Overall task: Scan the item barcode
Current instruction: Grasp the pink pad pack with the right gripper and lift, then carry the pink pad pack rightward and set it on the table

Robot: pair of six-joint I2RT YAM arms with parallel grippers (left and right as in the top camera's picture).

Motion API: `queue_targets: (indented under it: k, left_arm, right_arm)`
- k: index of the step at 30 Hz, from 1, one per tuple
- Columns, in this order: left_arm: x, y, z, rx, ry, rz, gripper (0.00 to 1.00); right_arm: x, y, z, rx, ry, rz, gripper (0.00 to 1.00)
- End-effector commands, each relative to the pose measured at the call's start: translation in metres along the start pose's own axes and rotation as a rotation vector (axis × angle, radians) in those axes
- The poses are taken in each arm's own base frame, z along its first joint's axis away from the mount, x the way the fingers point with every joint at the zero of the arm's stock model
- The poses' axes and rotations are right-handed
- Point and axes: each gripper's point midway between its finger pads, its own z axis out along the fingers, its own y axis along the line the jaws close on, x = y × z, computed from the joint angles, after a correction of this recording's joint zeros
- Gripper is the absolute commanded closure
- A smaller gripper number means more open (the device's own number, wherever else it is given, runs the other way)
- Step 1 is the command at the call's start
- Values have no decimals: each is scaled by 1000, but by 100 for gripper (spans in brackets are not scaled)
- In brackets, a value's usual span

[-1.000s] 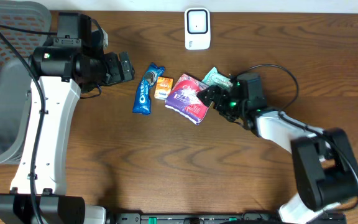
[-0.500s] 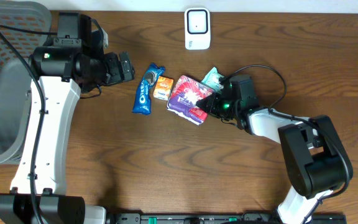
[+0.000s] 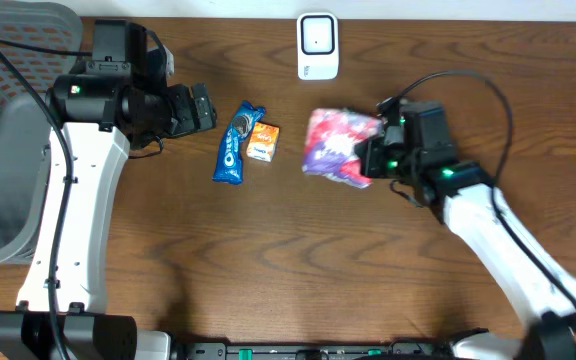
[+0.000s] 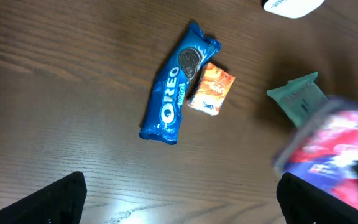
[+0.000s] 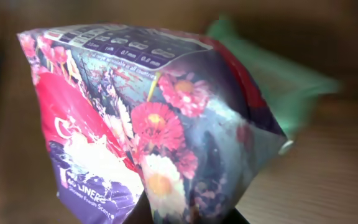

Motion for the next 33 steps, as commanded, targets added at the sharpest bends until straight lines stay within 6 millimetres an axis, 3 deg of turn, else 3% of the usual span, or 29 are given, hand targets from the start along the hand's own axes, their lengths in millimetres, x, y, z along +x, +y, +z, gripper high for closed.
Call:
queue_targets:
  k: [1, 6, 8, 15, 17, 22, 26, 30, 33]
  left_arm:
    - [0, 4, 2, -13, 2, 5, 2]
    - [0, 4, 2, -13, 2, 5, 2]
    - [0, 4, 2, -13, 2, 5, 2]
    - [0, 4, 2, -13, 2, 5, 2]
    - [0, 4, 2, -13, 2, 5, 2]
    - [0, 4, 2, -13, 2, 5, 2]
    - [0, 4, 2, -13, 2, 5, 2]
    - [0, 4, 2, -13, 2, 5, 2]
    - [0, 4, 2, -13, 2, 5, 2]
  right_arm:
    - [-42, -57, -48, 382, -189, -44, 99]
    - [-59, -129, -125, 900, -345, -10, 99]
    - [-59, -150, -151, 1084, -376, -2, 99]
    - [-47, -177, -155, 1306, -352, 11, 99]
    - [-43, -185, -147, 1378, -324, -14, 99]
    - [-23, -200, -102, 1417, -184, -89, 97]
    - [-2, -206, -65, 1394, -66, -150, 84]
    - [18, -184, -20, 1190, 17, -147, 64]
    - [18, -159, 2, 1007, 36, -95, 57]
